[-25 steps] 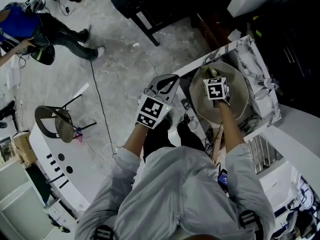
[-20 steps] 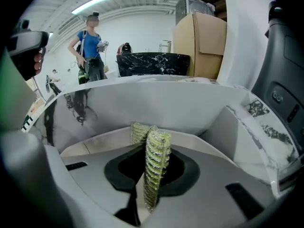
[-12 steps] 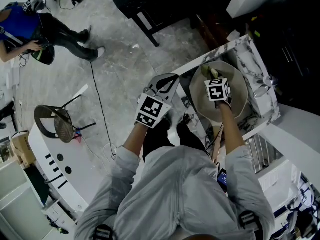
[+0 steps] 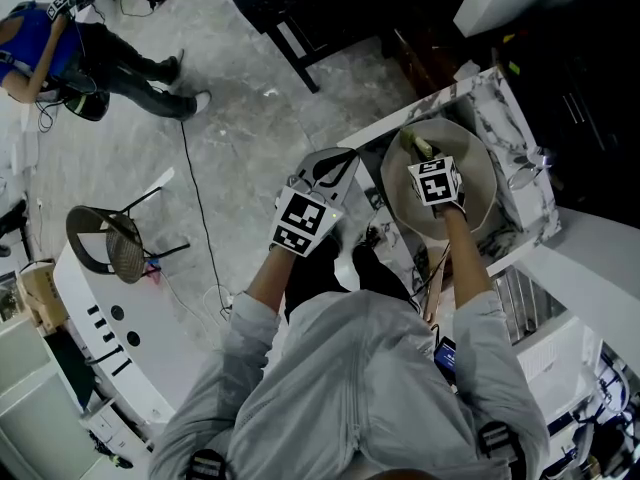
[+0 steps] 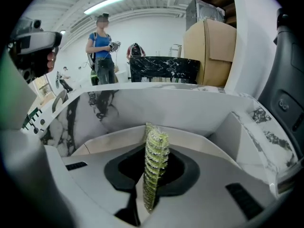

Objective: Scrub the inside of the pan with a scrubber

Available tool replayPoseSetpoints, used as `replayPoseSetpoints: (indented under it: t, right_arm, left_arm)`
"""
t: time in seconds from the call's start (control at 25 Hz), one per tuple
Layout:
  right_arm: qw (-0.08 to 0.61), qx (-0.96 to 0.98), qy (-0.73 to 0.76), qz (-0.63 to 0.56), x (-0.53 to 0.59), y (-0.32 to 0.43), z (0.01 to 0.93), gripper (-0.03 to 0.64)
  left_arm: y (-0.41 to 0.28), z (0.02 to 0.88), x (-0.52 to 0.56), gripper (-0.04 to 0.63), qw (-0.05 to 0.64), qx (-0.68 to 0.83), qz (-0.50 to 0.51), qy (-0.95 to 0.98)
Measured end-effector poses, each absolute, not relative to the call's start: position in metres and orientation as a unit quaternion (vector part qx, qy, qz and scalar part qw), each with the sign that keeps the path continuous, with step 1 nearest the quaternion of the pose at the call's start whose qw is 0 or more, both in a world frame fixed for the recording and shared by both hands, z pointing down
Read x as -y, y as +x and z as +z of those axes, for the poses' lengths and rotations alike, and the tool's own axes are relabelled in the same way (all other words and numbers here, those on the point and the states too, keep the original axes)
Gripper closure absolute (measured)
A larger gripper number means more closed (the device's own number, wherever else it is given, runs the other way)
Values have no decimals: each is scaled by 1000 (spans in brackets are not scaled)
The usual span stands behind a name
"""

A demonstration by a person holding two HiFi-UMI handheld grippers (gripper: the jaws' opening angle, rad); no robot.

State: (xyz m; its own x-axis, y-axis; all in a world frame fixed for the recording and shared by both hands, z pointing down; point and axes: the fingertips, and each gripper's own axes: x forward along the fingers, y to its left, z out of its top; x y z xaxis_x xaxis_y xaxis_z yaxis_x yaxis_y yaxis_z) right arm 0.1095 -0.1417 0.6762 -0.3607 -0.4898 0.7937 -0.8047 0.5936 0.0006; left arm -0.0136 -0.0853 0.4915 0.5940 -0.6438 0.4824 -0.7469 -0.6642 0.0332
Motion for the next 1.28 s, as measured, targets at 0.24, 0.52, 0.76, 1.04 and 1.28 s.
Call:
replayPoseSetpoints:
  t: [0.24, 0.52, 0.76, 1.04, 1.28]
  right_arm:
    - [397, 825, 349, 199, 127, 98, 676, 535]
    - [374, 839, 316, 237, 115, 85, 680, 534]
    - [350, 858, 262, 270, 103, 68, 672, 534]
    - [337, 871, 185, 307, 79, 51, 667, 534]
    - [331, 870, 144, 336, 63, 48, 664, 534]
  left_arm:
    - [-11, 491, 79, 571, 115, 392, 219, 886]
    - [-18, 487, 74, 571, 112, 398, 218, 884]
    - [-26, 482, 71, 571, 112, 404, 217, 882]
    - [-26, 478, 67, 571, 110, 405, 216, 882]
    - [-24, 472, 65, 571, 107, 402, 220, 882]
